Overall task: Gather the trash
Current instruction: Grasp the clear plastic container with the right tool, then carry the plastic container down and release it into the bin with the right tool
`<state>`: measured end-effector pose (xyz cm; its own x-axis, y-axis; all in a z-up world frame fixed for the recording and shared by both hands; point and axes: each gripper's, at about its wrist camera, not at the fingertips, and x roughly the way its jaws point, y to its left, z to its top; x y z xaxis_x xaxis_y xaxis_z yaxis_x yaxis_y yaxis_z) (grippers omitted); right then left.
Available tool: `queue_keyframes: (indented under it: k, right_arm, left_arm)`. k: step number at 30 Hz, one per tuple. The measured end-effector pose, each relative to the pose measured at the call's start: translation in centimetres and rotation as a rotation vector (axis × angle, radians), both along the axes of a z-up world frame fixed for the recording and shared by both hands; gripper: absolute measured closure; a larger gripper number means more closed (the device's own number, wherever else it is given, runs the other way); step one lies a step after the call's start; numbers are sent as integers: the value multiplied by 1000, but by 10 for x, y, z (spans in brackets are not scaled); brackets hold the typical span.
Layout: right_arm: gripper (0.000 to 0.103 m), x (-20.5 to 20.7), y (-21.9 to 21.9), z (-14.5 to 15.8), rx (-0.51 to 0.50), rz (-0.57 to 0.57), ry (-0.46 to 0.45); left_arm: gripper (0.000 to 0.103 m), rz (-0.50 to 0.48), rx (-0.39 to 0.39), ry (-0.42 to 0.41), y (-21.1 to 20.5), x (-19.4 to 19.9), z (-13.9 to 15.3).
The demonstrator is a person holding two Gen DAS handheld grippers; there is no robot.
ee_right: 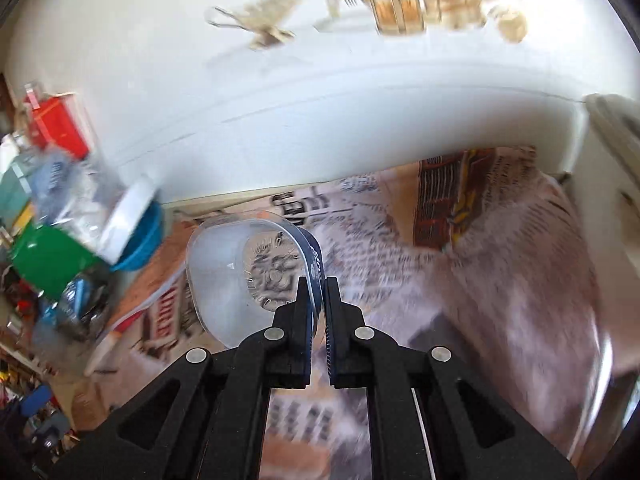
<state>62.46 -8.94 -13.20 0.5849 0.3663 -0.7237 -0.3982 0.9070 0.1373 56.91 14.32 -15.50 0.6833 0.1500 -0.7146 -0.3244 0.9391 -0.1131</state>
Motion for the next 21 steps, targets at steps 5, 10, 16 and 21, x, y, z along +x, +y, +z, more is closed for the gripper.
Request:
queue_keyframes:
  k: [5, 10, 16, 21]
  right_arm:
    - [98, -111, 2, 25, 4, -39, -97]
    - [98, -192, -8, 12, 20, -101, -105]
    - [98, -251, -11, -10, 30, -146, 10]
    - [98, -285, -22, -43, 8, -160, 119]
  left_arm:
    - [29, -105, 37, -43, 1, -100, 5]
    - [29, -195, 52, -29, -1, -186, 0]
    - [29, -267, 62, 49, -17, -244, -9]
    - [29, -280, 26, 121, -31, -265, -37]
